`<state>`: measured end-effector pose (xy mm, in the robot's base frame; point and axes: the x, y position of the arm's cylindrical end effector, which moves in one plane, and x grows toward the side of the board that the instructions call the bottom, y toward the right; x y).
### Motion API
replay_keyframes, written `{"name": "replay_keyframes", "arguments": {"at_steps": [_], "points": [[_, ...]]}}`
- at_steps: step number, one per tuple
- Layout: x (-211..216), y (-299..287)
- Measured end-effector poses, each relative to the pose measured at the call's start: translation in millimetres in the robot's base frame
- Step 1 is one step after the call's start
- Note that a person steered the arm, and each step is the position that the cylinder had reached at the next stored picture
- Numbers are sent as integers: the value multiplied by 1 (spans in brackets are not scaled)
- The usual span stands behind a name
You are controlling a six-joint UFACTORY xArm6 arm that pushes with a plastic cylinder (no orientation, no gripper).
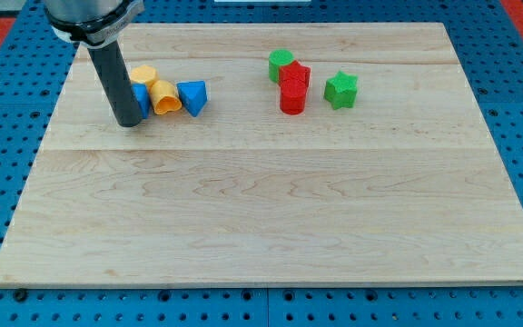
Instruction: Separate the red circle from the green blocks and red star
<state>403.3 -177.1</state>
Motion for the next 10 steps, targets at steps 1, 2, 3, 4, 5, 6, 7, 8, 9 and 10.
{"name": "replay_keyframes", "arguments": {"at_steps": [1, 2, 3, 4, 5, 6, 7, 8, 9, 10], "points": [[30, 0], [25, 0], [25, 0], [26, 81], [56, 172], [27, 295], [-17, 418], [-44, 409], [-58, 365], [-65, 294]]}}
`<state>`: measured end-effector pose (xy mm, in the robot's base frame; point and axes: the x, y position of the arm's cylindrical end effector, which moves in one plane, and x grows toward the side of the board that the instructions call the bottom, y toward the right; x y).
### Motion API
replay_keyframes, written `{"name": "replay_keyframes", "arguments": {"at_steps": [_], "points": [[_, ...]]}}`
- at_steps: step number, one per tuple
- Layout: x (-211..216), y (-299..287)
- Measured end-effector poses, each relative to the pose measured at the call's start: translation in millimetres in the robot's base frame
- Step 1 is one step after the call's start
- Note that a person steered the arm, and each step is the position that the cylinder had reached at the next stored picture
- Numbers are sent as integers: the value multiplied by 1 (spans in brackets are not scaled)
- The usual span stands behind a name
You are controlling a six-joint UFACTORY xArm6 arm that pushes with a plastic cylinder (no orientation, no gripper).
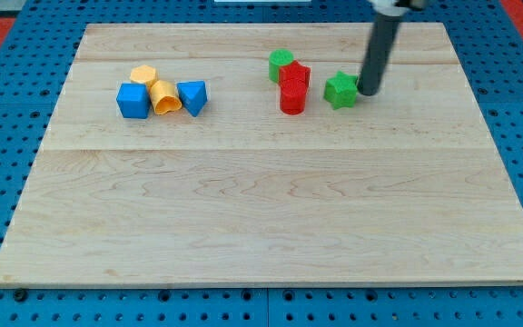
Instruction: Separate the red circle from the green blocks and red star
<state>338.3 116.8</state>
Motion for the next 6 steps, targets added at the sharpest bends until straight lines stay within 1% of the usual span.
{"name": "replay_keyframes", "arguments": {"at_steps": [1, 2, 3, 4, 5, 6], "points": [[9, -51], [26, -87], [65, -93], [77, -124], [66, -146], [57, -140]]}}
